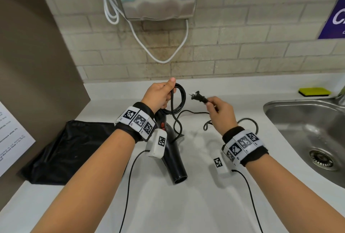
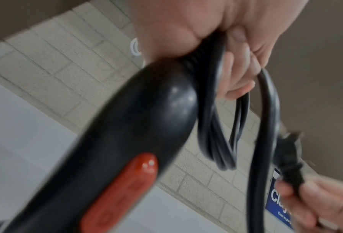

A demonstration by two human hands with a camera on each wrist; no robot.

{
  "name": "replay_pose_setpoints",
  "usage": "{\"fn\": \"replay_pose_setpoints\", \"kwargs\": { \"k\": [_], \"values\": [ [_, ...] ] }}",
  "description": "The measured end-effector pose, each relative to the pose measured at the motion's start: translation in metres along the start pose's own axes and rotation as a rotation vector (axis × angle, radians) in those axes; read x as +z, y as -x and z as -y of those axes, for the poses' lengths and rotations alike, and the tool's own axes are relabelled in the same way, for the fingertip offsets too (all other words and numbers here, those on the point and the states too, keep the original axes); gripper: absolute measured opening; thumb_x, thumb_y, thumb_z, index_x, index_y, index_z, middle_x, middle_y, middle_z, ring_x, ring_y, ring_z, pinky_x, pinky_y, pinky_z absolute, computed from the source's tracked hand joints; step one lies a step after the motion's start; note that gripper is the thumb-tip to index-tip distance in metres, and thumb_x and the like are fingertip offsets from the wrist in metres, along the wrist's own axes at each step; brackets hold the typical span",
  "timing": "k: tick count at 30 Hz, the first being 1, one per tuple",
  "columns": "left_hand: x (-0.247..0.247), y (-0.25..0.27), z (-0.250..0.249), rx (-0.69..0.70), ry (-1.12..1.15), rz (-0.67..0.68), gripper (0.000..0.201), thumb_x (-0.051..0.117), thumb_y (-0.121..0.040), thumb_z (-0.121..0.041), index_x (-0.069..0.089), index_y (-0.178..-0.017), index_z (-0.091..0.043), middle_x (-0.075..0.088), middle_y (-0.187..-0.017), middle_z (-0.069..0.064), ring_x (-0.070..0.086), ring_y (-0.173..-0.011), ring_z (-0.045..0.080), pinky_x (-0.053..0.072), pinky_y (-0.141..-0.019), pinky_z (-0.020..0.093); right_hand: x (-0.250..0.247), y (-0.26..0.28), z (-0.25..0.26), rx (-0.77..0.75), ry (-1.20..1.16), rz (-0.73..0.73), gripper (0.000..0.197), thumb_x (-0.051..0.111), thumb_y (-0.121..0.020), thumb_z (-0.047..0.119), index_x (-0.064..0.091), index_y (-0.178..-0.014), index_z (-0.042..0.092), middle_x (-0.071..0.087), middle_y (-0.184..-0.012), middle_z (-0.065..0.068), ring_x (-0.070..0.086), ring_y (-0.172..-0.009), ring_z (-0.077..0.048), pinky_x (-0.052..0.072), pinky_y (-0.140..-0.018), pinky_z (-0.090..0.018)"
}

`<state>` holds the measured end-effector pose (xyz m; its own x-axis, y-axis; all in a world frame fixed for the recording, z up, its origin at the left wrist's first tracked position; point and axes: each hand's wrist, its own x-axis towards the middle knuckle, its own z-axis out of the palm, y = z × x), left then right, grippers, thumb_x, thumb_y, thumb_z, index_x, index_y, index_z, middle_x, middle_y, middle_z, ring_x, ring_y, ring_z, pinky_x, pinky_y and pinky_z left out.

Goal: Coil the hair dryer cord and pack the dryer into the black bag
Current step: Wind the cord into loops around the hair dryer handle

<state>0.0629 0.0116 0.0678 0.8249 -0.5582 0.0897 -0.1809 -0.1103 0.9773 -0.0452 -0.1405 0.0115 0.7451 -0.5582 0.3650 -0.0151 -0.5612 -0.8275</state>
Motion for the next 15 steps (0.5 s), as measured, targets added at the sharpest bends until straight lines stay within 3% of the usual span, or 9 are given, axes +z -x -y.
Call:
{"fn": "replay_pose_setpoints", "kwargs": {
  "k": [2, 4, 6, 8, 12, 14, 15],
  "values": [
    [0.001, 0.0, 0.0, 0.001, 0.004, 0.004, 0.043, 0.043, -0.095, -0.043, 0.05, -0.064, -0.014, 0.029, -0.038, -0.013, 0.022, -0.035, 0.005, 0.02, -0.039, 0.017, 0.002, 0.005, 0.018, -0.104, -0.015, 0.045, 0.014, 0.051, -0.091, 0.006, 0.064, -0.09, 0.011, 0.047, -0.06, 0.006, 0.041, -0.05, -0.006, 0.034, -0.047, -0.007],
    [0.002, -0.001, -0.001, 0.001, 0.002, 0.007, 0.043, 0.044, -0.095, -0.044, 0.051, -0.065, -0.013, 0.029, -0.037, -0.013, 0.023, -0.034, 0.005, 0.021, -0.039, 0.017, 0.006, 0.005, 0.023, -0.159, 0.073, 0.105, 0.013, 0.055, -0.088, 0.009, 0.068, -0.087, 0.007, 0.054, -0.061, 0.005, 0.046, -0.057, -0.005, 0.037, -0.059, -0.015],
    [0.003, -0.001, -0.002, -0.001, -0.005, 0.012, 0.043, 0.043, -0.095, -0.044, 0.05, -0.065, -0.013, 0.03, -0.037, -0.013, 0.023, -0.034, 0.004, 0.021, -0.039, 0.017, 0.013, 0.002, 0.024, -0.199, 0.234, 0.097, 0.016, 0.056, -0.088, 0.016, 0.069, -0.086, 0.007, 0.065, -0.069, -0.003, 0.053, -0.071, -0.014, 0.043, -0.068, -0.027],
    [0.005, -0.001, -0.002, 0.006, -0.007, 0.017, 0.044, 0.043, -0.095, -0.044, 0.05, -0.064, -0.014, 0.029, -0.037, -0.013, 0.023, -0.034, 0.004, 0.021, -0.039, 0.017, 0.02, -0.001, 0.027, -0.206, 0.278, 0.063, 0.017, 0.055, -0.087, 0.018, 0.066, -0.083, 0.006, 0.067, -0.073, -0.008, 0.055, -0.076, -0.021, 0.046, -0.07, -0.032],
    [0.007, -0.002, -0.003, 0.017, -0.038, 0.039, 0.044, 0.043, -0.095, -0.044, 0.052, -0.064, -0.014, 0.031, -0.035, -0.013, 0.024, -0.034, 0.003, 0.022, -0.039, 0.015, 0.032, -0.009, 0.04, -0.16, 0.19, 0.041, 0.012, 0.055, -0.088, 0.017, 0.052, -0.086, 0.006, 0.051, -0.067, -0.003, 0.047, -0.061, -0.018, 0.037, -0.058, -0.026],
    [0.007, -0.002, -0.003, 0.017, -0.056, 0.058, 0.044, 0.043, -0.095, -0.044, 0.052, -0.064, -0.014, 0.031, -0.035, -0.012, 0.025, -0.034, 0.003, 0.023, -0.038, 0.015, 0.036, -0.013, 0.046, -0.109, 0.141, 0.05, 0.017, 0.056, -0.088, 0.017, 0.046, -0.099, 0.007, 0.05, -0.077, -0.001, 0.049, -0.07, -0.017, 0.039, -0.061, -0.023],
    [0.007, -0.003, -0.003, 0.02, -0.063, 0.069, 0.044, 0.043, -0.095, -0.044, 0.052, -0.064, -0.014, 0.031, -0.036, -0.012, 0.025, -0.035, 0.003, 0.023, -0.039, 0.015, 0.038, -0.016, 0.049, -0.079, 0.122, 0.063, 0.028, 0.055, -0.088, 0.016, 0.044, -0.111, 0.006, 0.053, -0.088, -0.005, 0.052, -0.08, -0.019, 0.042, -0.068, -0.024]
  ]
}}
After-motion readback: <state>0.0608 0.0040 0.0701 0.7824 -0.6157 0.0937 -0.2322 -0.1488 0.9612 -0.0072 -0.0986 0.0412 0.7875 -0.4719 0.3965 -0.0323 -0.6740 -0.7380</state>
